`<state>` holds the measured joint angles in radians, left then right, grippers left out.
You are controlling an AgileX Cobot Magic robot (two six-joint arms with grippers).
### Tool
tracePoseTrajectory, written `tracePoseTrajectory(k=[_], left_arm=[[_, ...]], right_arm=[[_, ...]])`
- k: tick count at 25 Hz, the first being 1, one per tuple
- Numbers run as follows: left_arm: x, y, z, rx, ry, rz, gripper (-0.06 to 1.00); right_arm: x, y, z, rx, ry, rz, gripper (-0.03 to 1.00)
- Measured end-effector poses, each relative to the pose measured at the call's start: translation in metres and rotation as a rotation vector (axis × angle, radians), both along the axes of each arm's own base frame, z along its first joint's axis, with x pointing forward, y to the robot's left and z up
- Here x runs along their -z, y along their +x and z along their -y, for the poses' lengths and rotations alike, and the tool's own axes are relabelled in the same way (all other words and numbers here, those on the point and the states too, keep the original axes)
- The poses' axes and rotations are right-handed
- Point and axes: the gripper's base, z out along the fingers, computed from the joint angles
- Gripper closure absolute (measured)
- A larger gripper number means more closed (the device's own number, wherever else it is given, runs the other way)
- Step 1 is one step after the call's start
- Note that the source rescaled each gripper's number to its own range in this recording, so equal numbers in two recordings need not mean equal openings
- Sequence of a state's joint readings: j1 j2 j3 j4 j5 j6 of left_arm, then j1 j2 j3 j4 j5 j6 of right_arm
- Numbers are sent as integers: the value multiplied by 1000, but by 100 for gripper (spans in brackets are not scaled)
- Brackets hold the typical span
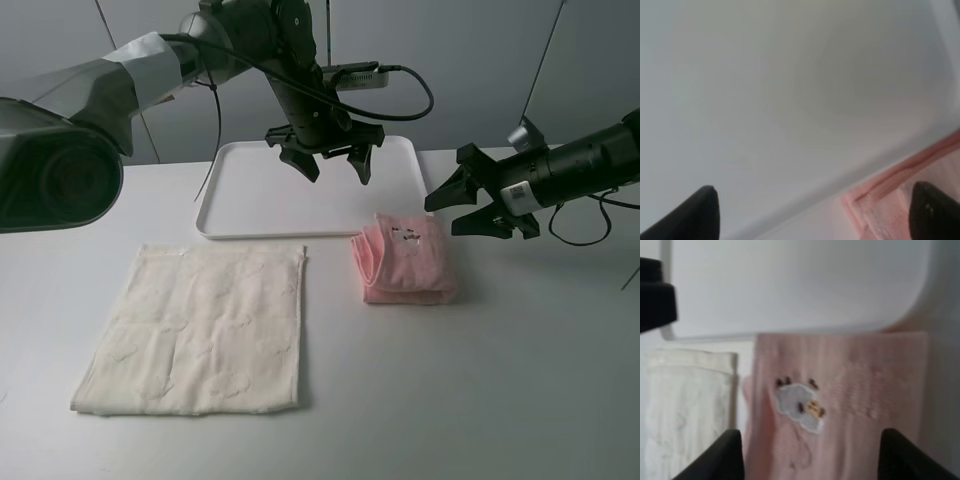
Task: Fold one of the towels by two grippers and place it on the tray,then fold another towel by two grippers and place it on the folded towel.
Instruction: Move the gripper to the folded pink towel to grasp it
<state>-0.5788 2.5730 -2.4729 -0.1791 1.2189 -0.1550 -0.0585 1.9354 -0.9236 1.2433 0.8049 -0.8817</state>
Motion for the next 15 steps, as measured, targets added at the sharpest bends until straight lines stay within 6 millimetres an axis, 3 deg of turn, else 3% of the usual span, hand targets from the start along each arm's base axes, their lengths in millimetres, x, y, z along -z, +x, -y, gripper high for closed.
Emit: tracePoseTrajectory(k=[15], left_arm=[[0, -1, 2, 54, -13, 4, -3]], right_arm=[[38, -5, 3, -47, -54, -125, 35]])
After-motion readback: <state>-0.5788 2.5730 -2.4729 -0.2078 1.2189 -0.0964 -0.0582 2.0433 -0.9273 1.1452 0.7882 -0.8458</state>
